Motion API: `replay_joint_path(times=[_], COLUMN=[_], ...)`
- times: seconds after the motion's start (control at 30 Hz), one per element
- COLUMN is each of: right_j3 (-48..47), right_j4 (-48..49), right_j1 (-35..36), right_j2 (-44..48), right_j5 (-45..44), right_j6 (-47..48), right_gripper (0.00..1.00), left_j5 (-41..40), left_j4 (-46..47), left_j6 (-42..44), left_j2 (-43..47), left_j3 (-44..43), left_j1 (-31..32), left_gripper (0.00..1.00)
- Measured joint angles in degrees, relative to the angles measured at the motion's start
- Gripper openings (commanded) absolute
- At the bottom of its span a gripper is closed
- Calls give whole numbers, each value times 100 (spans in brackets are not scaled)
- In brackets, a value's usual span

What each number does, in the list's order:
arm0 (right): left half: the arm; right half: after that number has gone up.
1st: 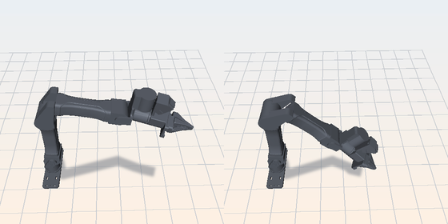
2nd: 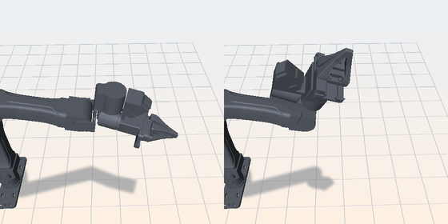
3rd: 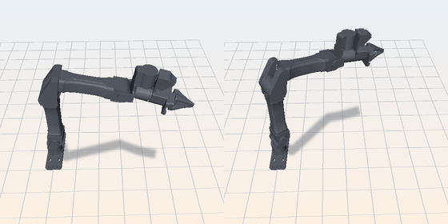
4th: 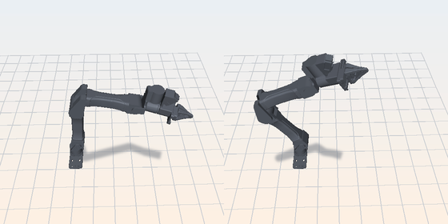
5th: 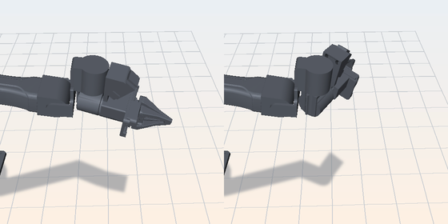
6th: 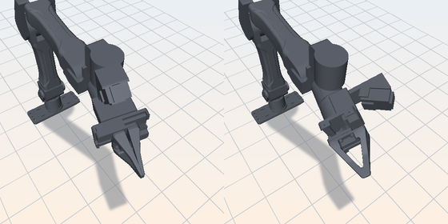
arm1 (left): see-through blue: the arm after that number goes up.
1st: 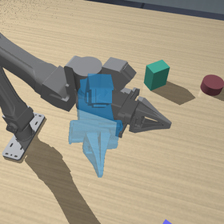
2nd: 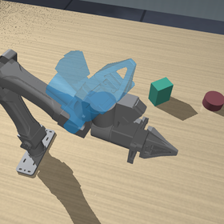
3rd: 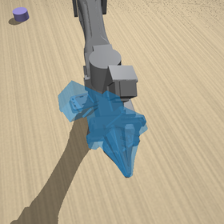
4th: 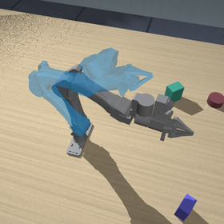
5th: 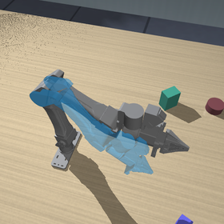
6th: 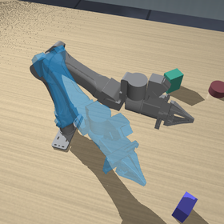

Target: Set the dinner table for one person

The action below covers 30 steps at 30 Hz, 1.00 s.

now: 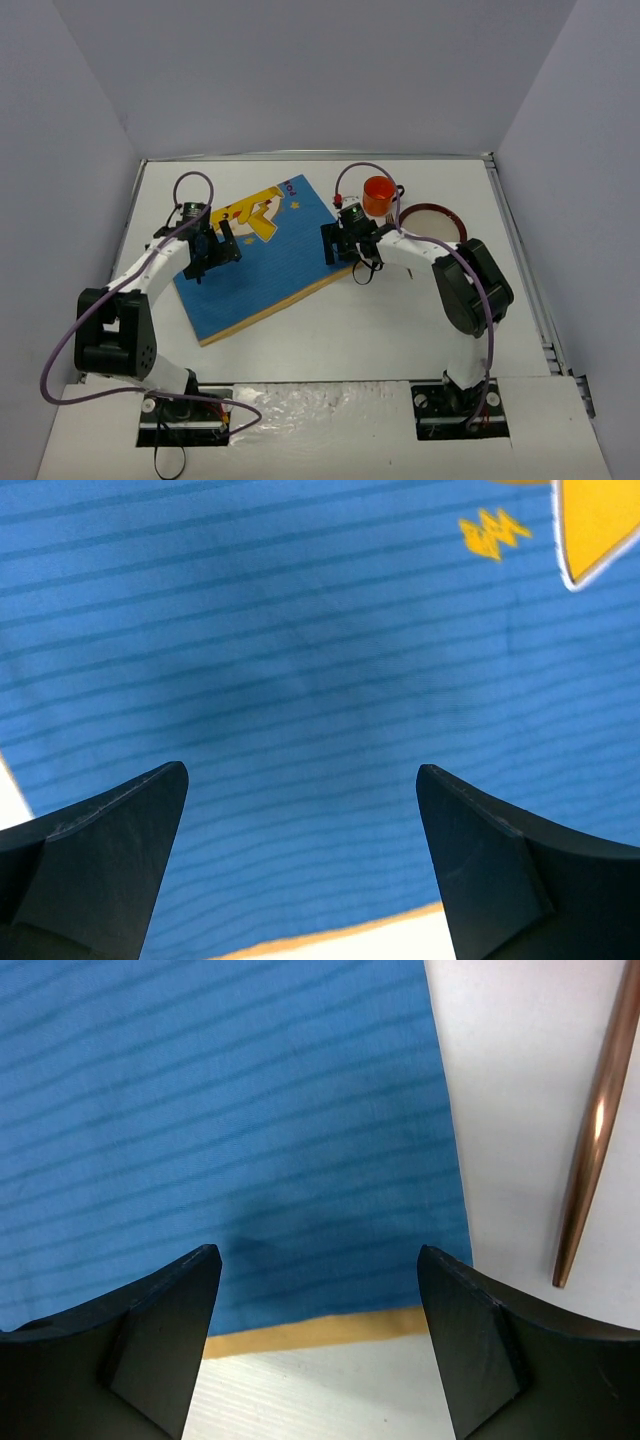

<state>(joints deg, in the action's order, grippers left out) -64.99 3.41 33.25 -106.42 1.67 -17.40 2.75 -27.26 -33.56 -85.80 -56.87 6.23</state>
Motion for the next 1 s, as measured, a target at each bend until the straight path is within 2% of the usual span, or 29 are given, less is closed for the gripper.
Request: replay_joint_path(times=[0.23, 0.47, 0.8, 1.0], right_j3=[-21, -236, -493, -631], right_j4=[347, 469, 529, 74], right_j1=[-72, -152, -221, -276], right_j2=[-282, -494, -705, -491], right_j5=[-92, -227, -233, -235], right_j6=[-23, -4, 102, 115], right_gripper=[74, 74, 76, 81], left_j5=[39, 152, 147, 139], left_j4=[289, 479, 482, 258], left_j6=[-453, -882, -1040, -911], left_j2=[-789, -810, -815, -824], left_j3=[122, 129, 121, -169], left_j1=[-223, -416, -445, -445], left_gripper=[96, 96, 97, 97])
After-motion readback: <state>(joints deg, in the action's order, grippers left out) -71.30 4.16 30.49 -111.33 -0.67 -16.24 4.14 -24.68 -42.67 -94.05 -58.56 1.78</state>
